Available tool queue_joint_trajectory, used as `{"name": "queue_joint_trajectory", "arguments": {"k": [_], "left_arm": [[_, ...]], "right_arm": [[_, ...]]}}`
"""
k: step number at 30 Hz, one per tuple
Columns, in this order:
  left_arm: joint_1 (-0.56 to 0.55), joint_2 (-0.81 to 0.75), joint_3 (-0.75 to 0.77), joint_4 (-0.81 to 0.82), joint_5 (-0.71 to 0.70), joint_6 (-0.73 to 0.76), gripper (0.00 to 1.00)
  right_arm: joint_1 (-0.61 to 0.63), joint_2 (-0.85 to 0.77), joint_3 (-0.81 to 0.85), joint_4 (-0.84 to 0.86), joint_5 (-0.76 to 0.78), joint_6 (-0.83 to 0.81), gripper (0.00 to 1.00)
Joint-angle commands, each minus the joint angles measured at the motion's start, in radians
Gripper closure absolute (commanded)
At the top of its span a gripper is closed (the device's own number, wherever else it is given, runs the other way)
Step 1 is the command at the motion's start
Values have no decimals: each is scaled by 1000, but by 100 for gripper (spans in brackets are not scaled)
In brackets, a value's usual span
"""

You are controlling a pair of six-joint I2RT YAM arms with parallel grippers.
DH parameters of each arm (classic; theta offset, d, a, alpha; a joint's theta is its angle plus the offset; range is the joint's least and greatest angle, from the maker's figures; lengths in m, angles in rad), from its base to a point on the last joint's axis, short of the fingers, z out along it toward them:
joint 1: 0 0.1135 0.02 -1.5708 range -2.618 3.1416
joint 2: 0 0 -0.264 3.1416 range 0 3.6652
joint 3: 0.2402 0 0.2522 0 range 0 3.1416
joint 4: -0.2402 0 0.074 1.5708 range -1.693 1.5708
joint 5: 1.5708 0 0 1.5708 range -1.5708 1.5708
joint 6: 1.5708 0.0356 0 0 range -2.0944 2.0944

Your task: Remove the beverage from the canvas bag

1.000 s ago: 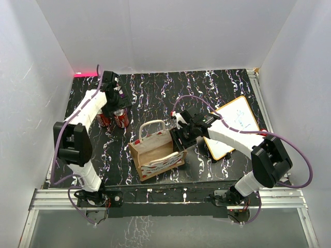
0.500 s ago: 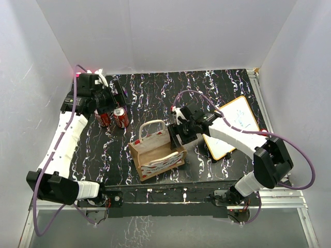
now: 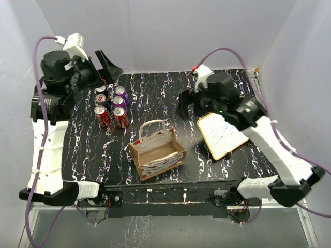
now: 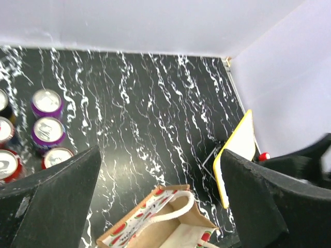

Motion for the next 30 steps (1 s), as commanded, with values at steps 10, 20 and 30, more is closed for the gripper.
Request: {"name": "queue_joint_trajectory", "arguments": {"k": [10,20,30], "left_arm": [[3,-183,40,7,-323,77,3],[3,-151,96,-8,-328,81,3],[3,-159,70,3,-329,53,3]], "right_arm": [[-4,-178,376,-264,379,48,2],[-3,-191,346,-254,519,131,1],[-3,-191,360,-213,466,102,2]]}}
